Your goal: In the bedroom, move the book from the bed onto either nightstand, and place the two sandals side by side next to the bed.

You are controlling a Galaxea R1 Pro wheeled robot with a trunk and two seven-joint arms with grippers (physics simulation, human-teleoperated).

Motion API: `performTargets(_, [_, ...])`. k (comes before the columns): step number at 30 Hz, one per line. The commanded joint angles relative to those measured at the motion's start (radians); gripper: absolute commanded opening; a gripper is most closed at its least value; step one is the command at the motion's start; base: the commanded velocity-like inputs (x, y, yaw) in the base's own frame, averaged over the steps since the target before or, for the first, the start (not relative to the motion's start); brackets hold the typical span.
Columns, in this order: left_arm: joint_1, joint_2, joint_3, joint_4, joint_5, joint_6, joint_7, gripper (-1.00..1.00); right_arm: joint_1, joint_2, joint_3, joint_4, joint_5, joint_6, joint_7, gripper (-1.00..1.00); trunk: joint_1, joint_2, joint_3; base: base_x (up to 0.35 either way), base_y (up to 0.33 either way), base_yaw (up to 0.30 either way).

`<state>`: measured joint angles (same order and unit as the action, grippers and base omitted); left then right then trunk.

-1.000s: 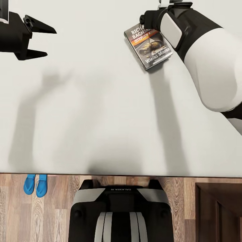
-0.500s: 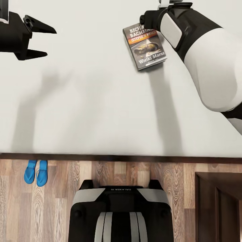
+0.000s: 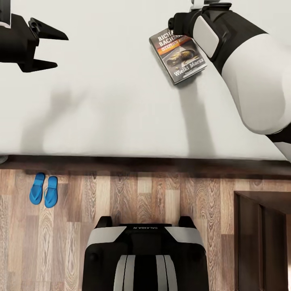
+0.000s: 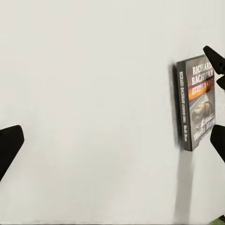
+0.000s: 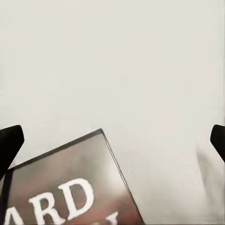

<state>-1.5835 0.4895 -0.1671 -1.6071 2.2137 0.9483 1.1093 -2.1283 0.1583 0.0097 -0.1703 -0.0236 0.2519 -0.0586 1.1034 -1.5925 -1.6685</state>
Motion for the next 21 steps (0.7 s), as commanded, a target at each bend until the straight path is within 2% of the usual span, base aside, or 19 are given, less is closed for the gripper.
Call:
performTargets(1, [-0.001, 0.0, 0.0, 0.0, 0.009, 0.001, 0.01, 1.0, 0.001, 0.0, 0.007, 0.004, -0.004, 0.006, -0.004, 1.0, 0.0, 0.0, 0.0, -0.148, 0.0, 0.0])
performTargets(15, [-0.001, 0.004, 0.001, 0.0, 0.009, 0.001, 0.01, 1.0, -0.005, 0.0, 0.012, -0.011, -0.002, 0.006, -0.005, 1.0, 0.0, 0.0, 0.0, -0.054, 0.0, 0.0])
performTargets(18, [-0.001, 0.004, 0.001, 0.0, 0.009, 0.001, 0.01, 1.0, -0.008, 0.0, 0.012, -0.024, -0.001, 0.006, -0.004, 1.0, 0.0, 0.0, 0.0, -0.139, 0.0, 0.0])
performTargets(21, [-0.001, 0.005, 0.001, 0.001, 0.009, 0.001, 0.009, 1.0, -0.008, 0.0, 0.013, -0.077, -0.001, 0.011, -0.004, 1.0, 0.0, 0.0, 0.0, -0.22, 0.0, 0.0])
